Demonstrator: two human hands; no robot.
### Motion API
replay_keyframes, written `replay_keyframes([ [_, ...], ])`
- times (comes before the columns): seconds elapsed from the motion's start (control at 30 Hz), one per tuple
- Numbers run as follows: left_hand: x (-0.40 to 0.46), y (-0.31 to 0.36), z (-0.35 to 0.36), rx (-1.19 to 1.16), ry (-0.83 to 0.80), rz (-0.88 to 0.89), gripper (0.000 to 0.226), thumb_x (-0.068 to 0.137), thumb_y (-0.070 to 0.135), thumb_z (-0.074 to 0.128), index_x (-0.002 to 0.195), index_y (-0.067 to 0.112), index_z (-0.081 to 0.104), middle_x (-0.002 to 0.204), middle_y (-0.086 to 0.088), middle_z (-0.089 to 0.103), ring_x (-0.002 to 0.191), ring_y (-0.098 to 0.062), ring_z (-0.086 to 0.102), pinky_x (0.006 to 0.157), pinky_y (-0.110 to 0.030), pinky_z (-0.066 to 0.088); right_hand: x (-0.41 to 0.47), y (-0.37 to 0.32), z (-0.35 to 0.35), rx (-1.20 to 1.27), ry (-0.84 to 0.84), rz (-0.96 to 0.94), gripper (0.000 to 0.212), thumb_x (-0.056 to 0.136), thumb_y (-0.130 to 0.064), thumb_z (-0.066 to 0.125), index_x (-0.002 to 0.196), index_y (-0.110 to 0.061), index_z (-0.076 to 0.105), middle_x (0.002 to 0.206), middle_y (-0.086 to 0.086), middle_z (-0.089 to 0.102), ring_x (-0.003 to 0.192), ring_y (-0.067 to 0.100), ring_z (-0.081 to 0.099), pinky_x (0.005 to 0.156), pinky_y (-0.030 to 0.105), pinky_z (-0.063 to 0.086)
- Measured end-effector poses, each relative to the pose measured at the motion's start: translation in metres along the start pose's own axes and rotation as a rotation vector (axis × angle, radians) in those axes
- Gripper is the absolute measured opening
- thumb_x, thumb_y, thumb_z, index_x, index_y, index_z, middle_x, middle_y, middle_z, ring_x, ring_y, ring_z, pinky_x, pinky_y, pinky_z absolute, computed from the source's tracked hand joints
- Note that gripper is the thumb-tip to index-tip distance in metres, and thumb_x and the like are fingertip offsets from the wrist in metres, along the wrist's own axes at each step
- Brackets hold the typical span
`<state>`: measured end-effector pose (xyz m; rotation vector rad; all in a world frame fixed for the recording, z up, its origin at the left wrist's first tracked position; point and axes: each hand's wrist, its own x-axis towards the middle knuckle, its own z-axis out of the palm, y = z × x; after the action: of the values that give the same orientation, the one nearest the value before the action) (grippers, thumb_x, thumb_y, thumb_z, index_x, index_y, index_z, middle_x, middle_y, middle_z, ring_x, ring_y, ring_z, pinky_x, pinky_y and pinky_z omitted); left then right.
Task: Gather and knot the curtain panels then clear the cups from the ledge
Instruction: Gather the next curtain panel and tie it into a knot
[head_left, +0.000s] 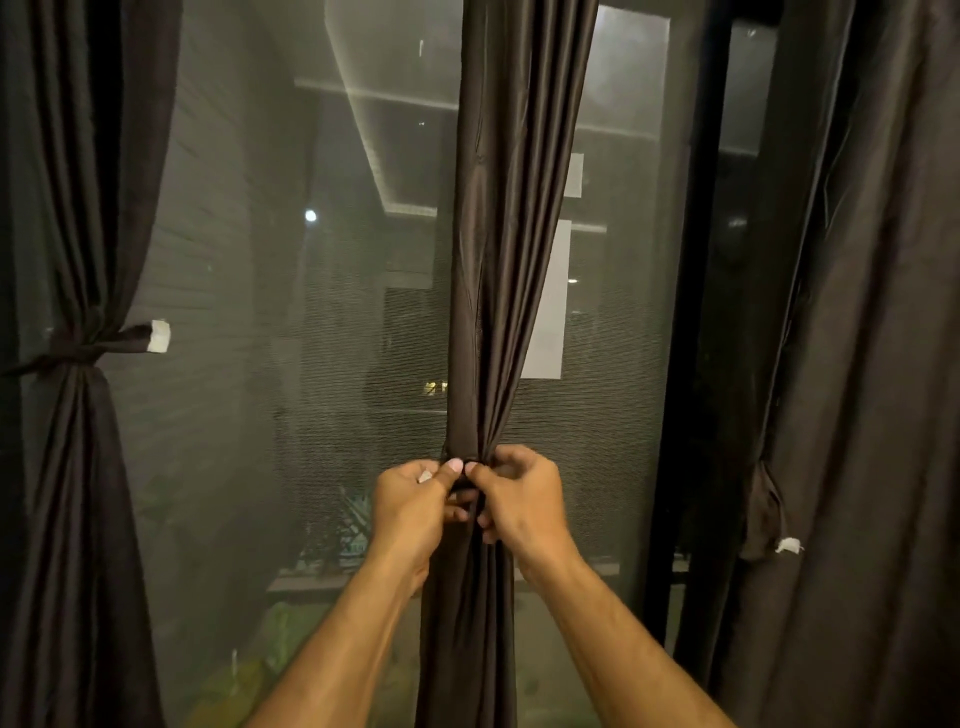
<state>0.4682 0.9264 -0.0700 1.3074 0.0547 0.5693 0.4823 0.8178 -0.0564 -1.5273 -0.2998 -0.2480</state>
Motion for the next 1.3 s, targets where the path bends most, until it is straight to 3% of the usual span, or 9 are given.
replay_keyframes([
  [0.13, -0.003, 0.001, -0.004, -0.184, -0.075, -0.074, 0.005, 0.093, 0.004, 0.068, 0.089, 0.003, 0.071, 0.083, -0.01, 0.076, 0.079, -0.019, 0.071, 0.062, -0.028, 0.052, 0.0, 0.005, -0.007, -0.245, 0.14, -0.198, 0.029, 0.086, -0.026, 0.083, 0.105, -0.023, 0.06, 0.081, -0.001, 0.067, 0.061, 0.021, 0.068, 0.058, 0.04, 0.06],
  [0.2, -0.005, 0.001, -0.008, -0.289, -0.106, -0.112, 0.004, 0.089, 0.001, 0.07, 0.089, 0.004, 0.072, 0.083, -0.01, 0.075, 0.081, -0.019, 0.067, 0.063, -0.028, 0.05, -0.001, 0.011, -0.009, -0.304, 0.135, -0.298, 0.024, 0.089, -0.022, 0.08, 0.097, -0.025, 0.057, 0.081, 0.0, 0.068, 0.065, 0.023, 0.07, 0.065, 0.047, 0.06],
  [0.3, -0.005, -0.001, -0.014, -0.339, -0.15, -0.14, 0.013, 0.089, -0.003, 0.067, 0.1, -0.003, 0.073, 0.092, -0.015, 0.074, 0.083, -0.02, 0.065, 0.063, -0.03, 0.049, 0.002, 0.014, -0.009, -0.491, 0.063, -0.424, 0.009, 0.095, -0.024, 0.071, 0.103, -0.023, 0.067, 0.089, -0.005, 0.072, 0.076, 0.018, 0.072, 0.074, 0.046, 0.06],
  [0.43, -0.001, -0.004, -0.023, -0.308, -0.267, -0.139, 0.023, 0.096, -0.003, 0.055, 0.114, -0.003, 0.07, 0.103, -0.015, 0.074, 0.087, -0.02, 0.063, 0.06, -0.029, 0.052, 0.007, -0.002, -0.016, -0.707, -0.015, -0.424, 0.018, 0.097, -0.033, 0.069, 0.109, -0.022, 0.076, 0.093, -0.003, 0.076, 0.084, 0.018, 0.072, 0.079, 0.041, 0.059],
  [0.7, 0.002, -0.009, -0.02, -0.466, -0.267, -0.186, 0.032, 0.098, -0.002, 0.047, 0.122, 0.001, 0.067, 0.109, -0.014, 0.072, 0.09, -0.019, 0.064, 0.075, -0.033, 0.047, 0.004, -0.003, -0.012, -0.645, -0.008, -0.413, 0.012, 0.094, -0.033, 0.065, 0.089, -0.022, 0.062, 0.078, -0.006, 0.069, 0.073, 0.016, 0.067, 0.07, 0.044, 0.057],
  [0.93, 0.005, -0.002, -0.022, -0.233, -0.122, -0.078, 0.012, 0.09, -0.005, 0.067, 0.101, -0.004, 0.07, 0.087, -0.018, 0.078, 0.072, -0.019, 0.073, 0.052, -0.024, 0.057, 0.002, 0.004, -0.011, -0.19, 0.082, -0.321, 0.014, 0.103, -0.024, 0.056, 0.089, -0.021, 0.052, 0.078, 0.011, 0.066, 0.056, 0.02, 0.064, 0.057, 0.046, 0.057],
  [1.0, 0.008, -0.002, -0.025, -0.182, -0.117, -0.081, 0.011, 0.089, -0.004, 0.069, 0.1, -0.006, 0.07, 0.092, -0.023, 0.077, 0.072, -0.02, 0.074, 0.052, -0.025, 0.058, 0.005, 0.005, -0.01, -0.155, 0.159, -0.335, 0.015, 0.102, -0.023, 0.056, 0.088, -0.018, 0.053, 0.072, 0.013, 0.059, 0.058, 0.016, 0.055, 0.058, 0.046, 0.053],
  [1.1, 0.011, -0.001, -0.03, -0.174, -0.072, -0.101, 0.011, 0.089, -0.006, 0.067, 0.099, -0.009, 0.068, 0.085, -0.023, 0.077, 0.065, -0.02, 0.072, 0.051, -0.028, 0.06, 0.011, 0.005, -0.014, -0.128, 0.243, -0.337, 0.017, 0.103, -0.018, 0.055, 0.087, -0.014, 0.052, 0.067, -0.003, 0.047, 0.058, 0.008, 0.043, 0.059, 0.036, 0.043],
  [1.3, 0.017, -0.002, -0.03, -0.304, 0.048, -0.155, 0.009, 0.092, -0.011, 0.06, 0.098, -0.006, 0.064, 0.071, -0.017, 0.072, 0.051, -0.017, 0.068, 0.047, -0.03, 0.059, 0.016, 0.009, -0.01, -0.051, 0.275, -0.286, 0.011, 0.103, -0.02, 0.053, 0.093, -0.015, 0.052, 0.071, 0.003, 0.05, 0.06, 0.015, 0.046, 0.056, 0.037, 0.042],
])
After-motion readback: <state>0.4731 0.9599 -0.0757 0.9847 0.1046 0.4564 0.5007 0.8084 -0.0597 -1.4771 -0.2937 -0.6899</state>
